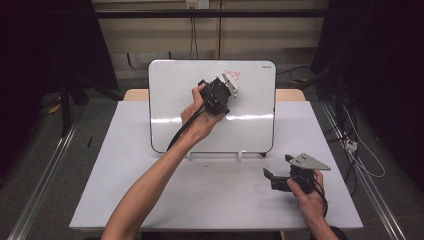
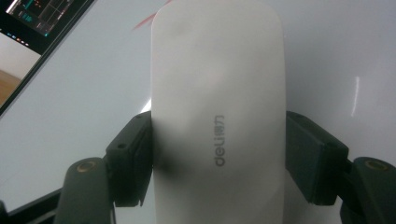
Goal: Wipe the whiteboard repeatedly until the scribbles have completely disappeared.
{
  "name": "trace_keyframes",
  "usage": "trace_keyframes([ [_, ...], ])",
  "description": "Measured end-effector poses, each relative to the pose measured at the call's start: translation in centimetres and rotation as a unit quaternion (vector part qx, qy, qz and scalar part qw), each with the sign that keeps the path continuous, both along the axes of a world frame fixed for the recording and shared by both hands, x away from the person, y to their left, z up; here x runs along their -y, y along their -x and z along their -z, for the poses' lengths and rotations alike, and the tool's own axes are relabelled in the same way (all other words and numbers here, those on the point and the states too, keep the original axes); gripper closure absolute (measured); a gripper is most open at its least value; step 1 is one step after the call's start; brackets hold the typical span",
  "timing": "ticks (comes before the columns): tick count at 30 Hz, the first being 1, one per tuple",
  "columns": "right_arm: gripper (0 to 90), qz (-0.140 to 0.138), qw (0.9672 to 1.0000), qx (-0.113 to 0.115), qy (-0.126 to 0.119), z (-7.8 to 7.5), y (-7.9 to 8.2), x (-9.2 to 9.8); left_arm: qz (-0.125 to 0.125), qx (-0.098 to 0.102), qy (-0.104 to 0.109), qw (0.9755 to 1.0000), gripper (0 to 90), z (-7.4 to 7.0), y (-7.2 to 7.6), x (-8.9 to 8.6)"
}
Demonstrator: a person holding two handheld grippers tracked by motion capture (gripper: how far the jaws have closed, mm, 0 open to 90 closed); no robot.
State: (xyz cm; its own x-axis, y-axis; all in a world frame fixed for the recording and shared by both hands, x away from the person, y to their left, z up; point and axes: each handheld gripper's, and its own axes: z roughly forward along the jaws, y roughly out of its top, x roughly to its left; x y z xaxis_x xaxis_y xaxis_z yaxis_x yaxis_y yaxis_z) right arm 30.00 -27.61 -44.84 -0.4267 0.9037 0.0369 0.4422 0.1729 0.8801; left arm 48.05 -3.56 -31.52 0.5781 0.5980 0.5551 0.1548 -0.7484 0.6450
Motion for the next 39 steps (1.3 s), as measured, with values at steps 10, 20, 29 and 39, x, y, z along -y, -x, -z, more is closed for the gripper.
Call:
trace_keyframes([
  [10,6.4,0.0,1.0,0.0,0.0,0.0,0.0,0.0,0.016,0.01,-0.014,0.9997,31.1,0.7,0.9,0.2],
  [20,6.4,0.002,1.0,0.002,0.003,0.0,0.1,0.0,0.009,0.008,0.016,0.9998,31.1,0.5,0.5,-0.3],
  [29,6.4,0.001,1.0,0.001,0.001,0.0,0.0,0.1,-0.002,0.003,0.024,0.9997,31.1,-0.7,-0.4,-0.7],
  [39,6.4,-0.001,1.0,0.001,0.002,0.0,0.0,0.0,-0.014,-0.001,0.034,0.9993,31.1,-2.3,-1.5,-0.6],
])
